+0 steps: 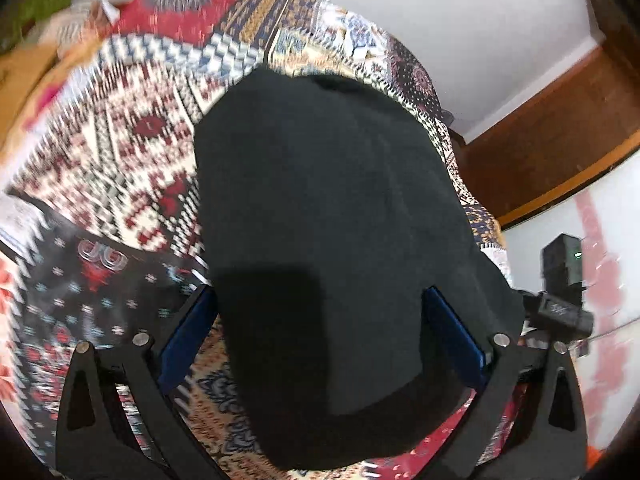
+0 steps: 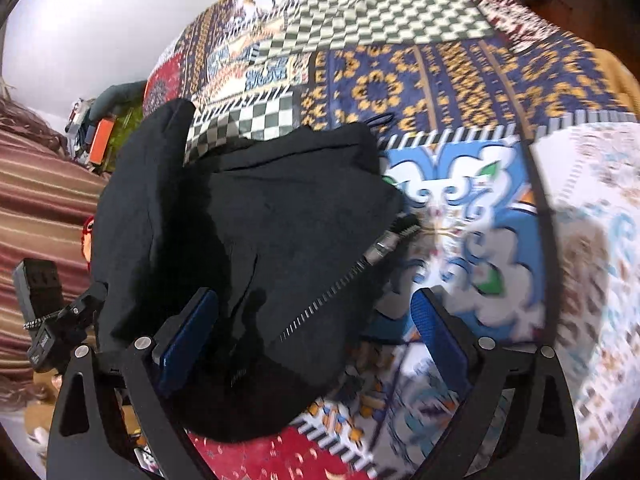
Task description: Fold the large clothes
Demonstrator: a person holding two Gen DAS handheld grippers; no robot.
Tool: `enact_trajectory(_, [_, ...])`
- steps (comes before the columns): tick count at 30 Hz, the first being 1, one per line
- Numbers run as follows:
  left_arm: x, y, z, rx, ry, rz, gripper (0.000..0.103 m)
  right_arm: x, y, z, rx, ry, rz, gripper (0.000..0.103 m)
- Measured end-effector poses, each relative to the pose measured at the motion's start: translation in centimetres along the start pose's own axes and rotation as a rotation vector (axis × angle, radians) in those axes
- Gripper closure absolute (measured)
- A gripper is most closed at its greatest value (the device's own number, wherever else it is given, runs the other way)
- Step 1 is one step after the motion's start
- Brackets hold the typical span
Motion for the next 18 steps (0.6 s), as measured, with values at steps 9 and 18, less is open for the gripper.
enact_trajectory(9, [1.1, -1.8, 0.8, -0.074, -0.026, -0.095, 0.000, 0.6, -2.1, 1.4, 0.045, -0.036, -0.024, 0.005])
enact_trajectory(18, [0.1, -3.1, 0.7, -0.167, -0.049, -0.216, 0.000, -0.7, -2.5, 2.3, 0.165, -0.135, 0.027, 0.037])
Point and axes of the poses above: each gripper's, at about its wrist camera, not at the fingertips, and z roughly the way its jaws point, y to its right, x to its top, the point moved 5 cm from there along z, roughly the way its jaws point, and after that the axes turned 14 degrees about -x, right-handed, at the moved point
